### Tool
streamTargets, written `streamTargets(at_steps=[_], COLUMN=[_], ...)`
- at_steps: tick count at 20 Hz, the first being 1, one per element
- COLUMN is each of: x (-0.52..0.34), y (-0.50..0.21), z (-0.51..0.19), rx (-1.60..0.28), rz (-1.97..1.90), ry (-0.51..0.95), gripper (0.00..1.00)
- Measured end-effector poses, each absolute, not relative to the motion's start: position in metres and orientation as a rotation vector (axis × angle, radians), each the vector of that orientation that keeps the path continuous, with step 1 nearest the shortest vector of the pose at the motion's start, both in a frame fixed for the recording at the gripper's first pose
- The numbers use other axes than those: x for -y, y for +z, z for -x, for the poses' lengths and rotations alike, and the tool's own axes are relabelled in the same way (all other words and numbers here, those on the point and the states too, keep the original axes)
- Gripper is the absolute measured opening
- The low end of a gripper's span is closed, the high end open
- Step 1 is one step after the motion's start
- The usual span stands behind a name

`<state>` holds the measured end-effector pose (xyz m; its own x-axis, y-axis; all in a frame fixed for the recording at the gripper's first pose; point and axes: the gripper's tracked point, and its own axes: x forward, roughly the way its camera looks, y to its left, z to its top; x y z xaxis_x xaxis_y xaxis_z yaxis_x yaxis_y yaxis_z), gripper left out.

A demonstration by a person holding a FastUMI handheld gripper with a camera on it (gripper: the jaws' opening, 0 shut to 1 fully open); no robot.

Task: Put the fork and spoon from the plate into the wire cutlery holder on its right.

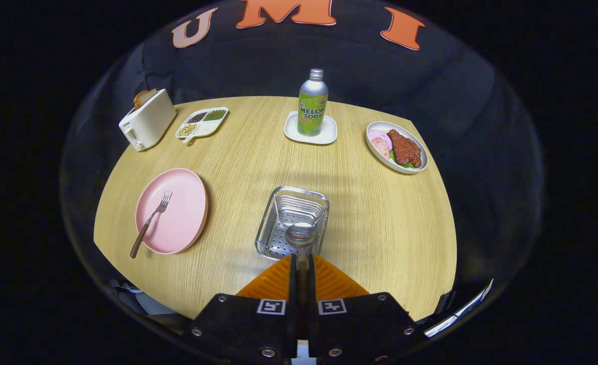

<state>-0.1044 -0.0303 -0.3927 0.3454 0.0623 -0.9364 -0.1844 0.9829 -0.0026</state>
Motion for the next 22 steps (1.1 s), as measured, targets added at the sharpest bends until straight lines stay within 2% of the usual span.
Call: streamTargets(at_steps=[8, 10, 12, 13, 15, 19, 22], x=[0.022, 0.020, 0.015, 0.013, 0.011, -0.003, -0.023], y=[-0.358, -0.344, -0.325, -0.317, -0.298, -0.268, -0.259], z=[0.056, 0.044, 0.030, 0.024, 0.015, 0.007, 0.007], rx=[-0.973, -0.895, -0.797, -0.747, -0.657, -0.503, -0.442], rz=[0.053, 0.050, 0.041, 0.037, 0.040, 0.037, 0.041], ry=[0.119, 0.105, 0.095, 0.090, 0.069, 0.033, 0.048], gripper=[0.13, 0.17, 0.35, 0.47, 0.60, 0.80, 0.88])
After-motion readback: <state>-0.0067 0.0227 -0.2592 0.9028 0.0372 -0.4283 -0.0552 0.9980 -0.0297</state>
